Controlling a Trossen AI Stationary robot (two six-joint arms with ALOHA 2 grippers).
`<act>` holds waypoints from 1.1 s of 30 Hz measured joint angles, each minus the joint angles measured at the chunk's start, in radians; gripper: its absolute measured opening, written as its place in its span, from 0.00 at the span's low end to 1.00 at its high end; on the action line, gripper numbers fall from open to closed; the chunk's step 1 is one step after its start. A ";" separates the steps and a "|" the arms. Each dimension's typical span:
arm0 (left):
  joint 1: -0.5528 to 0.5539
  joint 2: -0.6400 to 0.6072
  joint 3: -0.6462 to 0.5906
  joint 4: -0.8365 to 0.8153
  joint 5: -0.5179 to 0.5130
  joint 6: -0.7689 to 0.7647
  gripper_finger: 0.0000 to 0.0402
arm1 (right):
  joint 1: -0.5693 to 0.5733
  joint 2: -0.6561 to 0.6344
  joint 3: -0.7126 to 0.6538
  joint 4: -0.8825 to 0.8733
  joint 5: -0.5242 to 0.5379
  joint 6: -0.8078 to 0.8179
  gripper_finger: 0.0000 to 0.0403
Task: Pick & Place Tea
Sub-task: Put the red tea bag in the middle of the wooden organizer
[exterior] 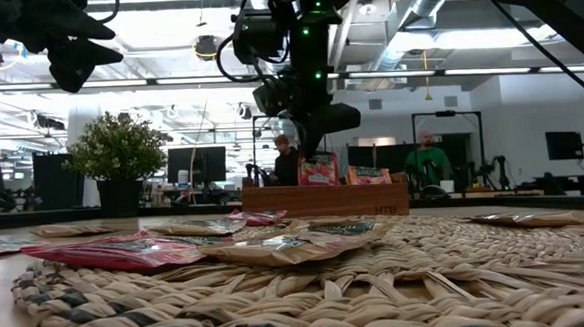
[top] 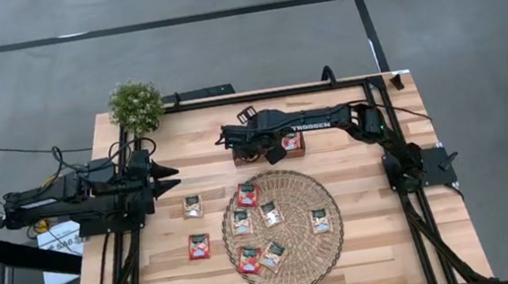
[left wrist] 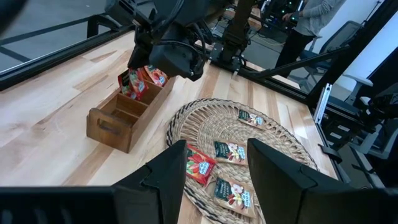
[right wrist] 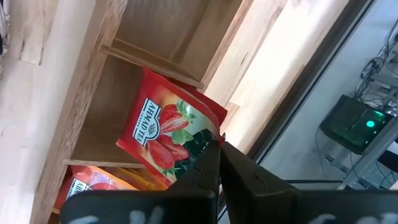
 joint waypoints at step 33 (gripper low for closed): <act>0.000 0.000 0.000 0.000 0.000 -0.130 0.40 | 0.086 -0.259 0.000 -0.303 0.084 0.536 0.28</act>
